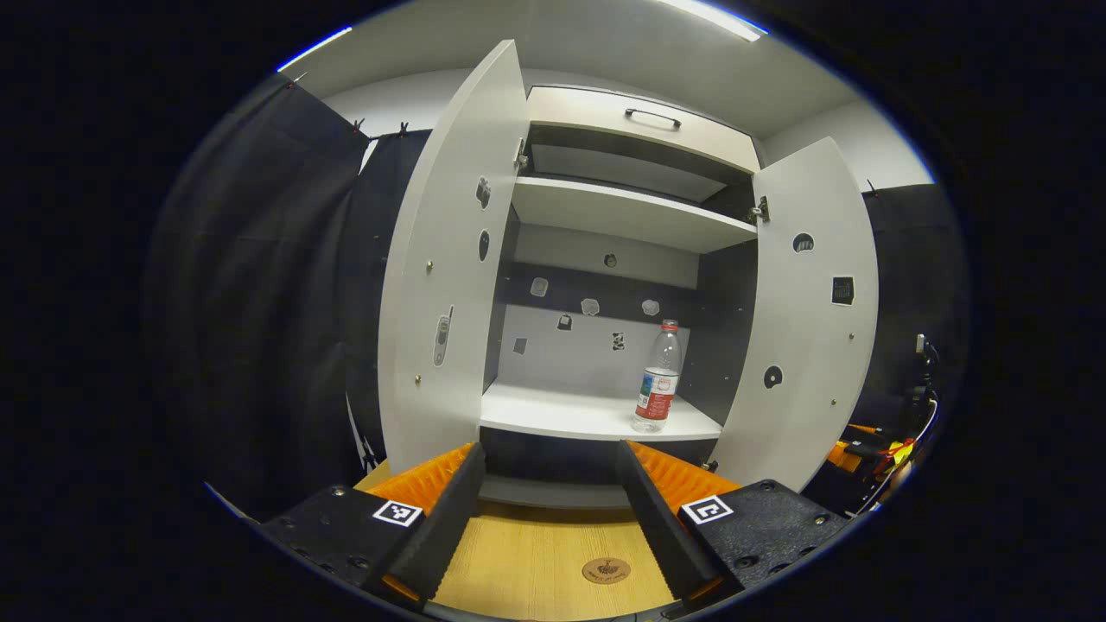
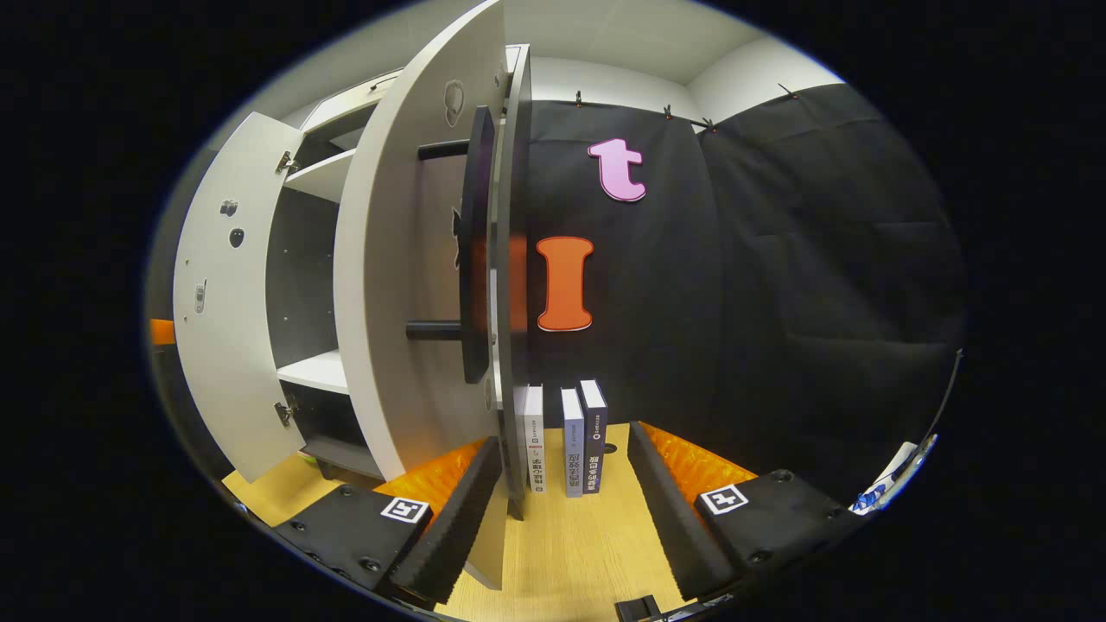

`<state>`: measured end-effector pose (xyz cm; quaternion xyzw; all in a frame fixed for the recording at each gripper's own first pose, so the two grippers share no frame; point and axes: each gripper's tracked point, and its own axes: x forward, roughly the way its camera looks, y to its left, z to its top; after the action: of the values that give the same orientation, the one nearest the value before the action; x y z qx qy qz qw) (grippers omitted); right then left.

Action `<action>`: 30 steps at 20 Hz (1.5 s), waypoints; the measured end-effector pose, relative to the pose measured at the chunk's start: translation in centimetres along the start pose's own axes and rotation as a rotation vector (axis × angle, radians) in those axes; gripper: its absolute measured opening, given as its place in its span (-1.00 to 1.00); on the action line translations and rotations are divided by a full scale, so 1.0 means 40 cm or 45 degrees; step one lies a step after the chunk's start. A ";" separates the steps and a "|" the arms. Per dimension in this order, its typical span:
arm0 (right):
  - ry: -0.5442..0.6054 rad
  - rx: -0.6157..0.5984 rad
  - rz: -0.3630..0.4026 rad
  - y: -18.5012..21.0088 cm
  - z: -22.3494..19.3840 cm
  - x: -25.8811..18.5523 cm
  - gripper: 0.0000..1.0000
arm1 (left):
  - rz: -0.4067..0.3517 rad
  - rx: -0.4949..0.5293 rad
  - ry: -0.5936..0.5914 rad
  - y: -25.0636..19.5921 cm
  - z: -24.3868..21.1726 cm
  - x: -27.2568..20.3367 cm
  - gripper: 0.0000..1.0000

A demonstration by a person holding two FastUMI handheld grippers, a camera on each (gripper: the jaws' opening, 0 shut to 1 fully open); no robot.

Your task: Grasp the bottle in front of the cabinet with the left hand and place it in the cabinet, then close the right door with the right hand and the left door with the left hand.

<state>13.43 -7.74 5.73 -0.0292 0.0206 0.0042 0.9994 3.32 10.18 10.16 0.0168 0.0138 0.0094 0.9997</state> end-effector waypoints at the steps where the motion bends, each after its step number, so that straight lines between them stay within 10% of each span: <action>1: 0.003 0.012 0.001 0.004 -0.001 0.001 0.96 | -0.001 -0.003 -0.001 0.004 0.000 -0.004 0.87; 11: 0.006 0.028 -0.044 0.037 -0.007 -0.005 0.93 | -0.041 -0.027 0.004 0.028 -0.002 0.000 0.87; 30: -0.003 0.012 0.178 0.353 -0.008 0.074 0.93 | 0.015 -0.047 -0.007 0.171 -0.008 -0.032 0.86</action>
<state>16.22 6.37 4.46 -0.0229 0.0216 0.0741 0.9968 1.89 16.99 10.12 -0.0014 0.0108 0.0156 0.9998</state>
